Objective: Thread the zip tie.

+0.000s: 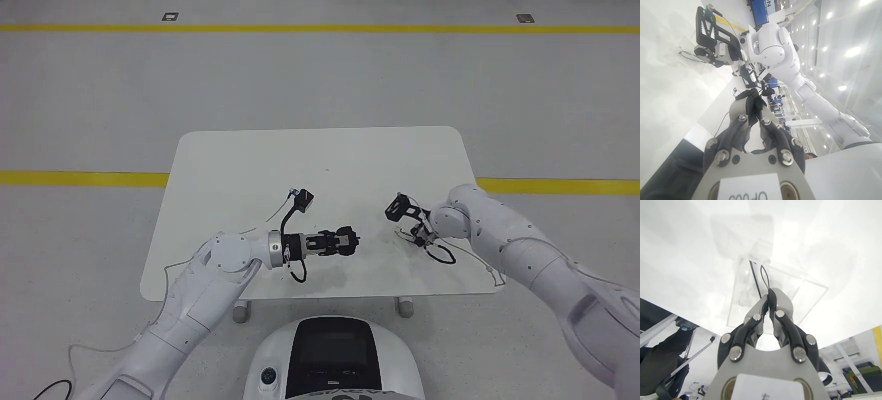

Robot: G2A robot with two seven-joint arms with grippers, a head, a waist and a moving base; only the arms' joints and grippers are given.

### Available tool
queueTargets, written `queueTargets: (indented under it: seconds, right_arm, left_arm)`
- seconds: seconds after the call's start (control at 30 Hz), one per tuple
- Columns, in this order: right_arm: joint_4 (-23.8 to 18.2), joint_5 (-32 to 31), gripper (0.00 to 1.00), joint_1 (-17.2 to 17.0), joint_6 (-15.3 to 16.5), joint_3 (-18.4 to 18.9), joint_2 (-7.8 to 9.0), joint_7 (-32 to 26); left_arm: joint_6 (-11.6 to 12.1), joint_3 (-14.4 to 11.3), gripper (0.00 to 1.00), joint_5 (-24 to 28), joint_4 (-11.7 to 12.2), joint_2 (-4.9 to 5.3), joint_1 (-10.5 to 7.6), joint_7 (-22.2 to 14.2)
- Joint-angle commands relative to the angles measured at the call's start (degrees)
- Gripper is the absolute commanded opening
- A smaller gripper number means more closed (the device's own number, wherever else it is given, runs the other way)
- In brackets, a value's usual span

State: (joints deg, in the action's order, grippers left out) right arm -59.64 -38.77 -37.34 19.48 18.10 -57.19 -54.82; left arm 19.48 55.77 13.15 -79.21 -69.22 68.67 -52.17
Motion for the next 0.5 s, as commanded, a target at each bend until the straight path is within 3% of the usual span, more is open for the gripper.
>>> queueTargets:
  seconds: [0.0,0.47]
  right_arm:
    - [-0.19,-0.02,0.0,0.0,0.0,0.15,0.13,0.06]
    - [-2.88,-0.3,0.0,-0.67,0.0,1.99,1.76,0.06]
  left_arm:
    - [0.0,0.0,0.0,0.0,0.0,0.0,0.0,0.0]
    - [0.0,0.0,0.0,0.0,0.0,0.0,0.0,0.0]
